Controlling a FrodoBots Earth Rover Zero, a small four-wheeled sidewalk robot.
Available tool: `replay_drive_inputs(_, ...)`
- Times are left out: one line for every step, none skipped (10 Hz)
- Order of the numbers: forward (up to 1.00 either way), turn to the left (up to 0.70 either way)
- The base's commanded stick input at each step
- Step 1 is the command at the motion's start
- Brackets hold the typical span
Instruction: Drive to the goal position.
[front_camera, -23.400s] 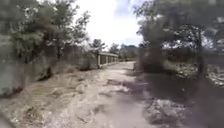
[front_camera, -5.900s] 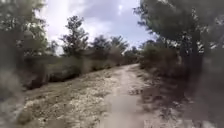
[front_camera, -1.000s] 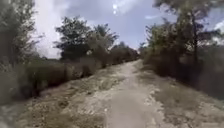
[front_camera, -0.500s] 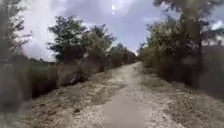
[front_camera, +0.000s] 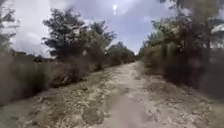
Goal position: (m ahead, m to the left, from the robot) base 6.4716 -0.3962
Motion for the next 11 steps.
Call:
replay_drive_inputs(0.85, -0.01)
replay_drive_inputs(0.85, 0.0)
replay_drive_inputs(0.85, 0.0)
replay_drive_inputs(0.85, 0.0)
replay_drive_inputs(0.85, 0.0)
replay_drive_inputs(0.85, 0.0)
replay_drive_inputs(0.85, 0.0)
replay_drive_inputs(0.85, 0.0)
replay_drive_inputs(0.85, 0.0)
replay_drive_inputs(0.85, 0.0)
replay_drive_inputs(0.85, 0.0)
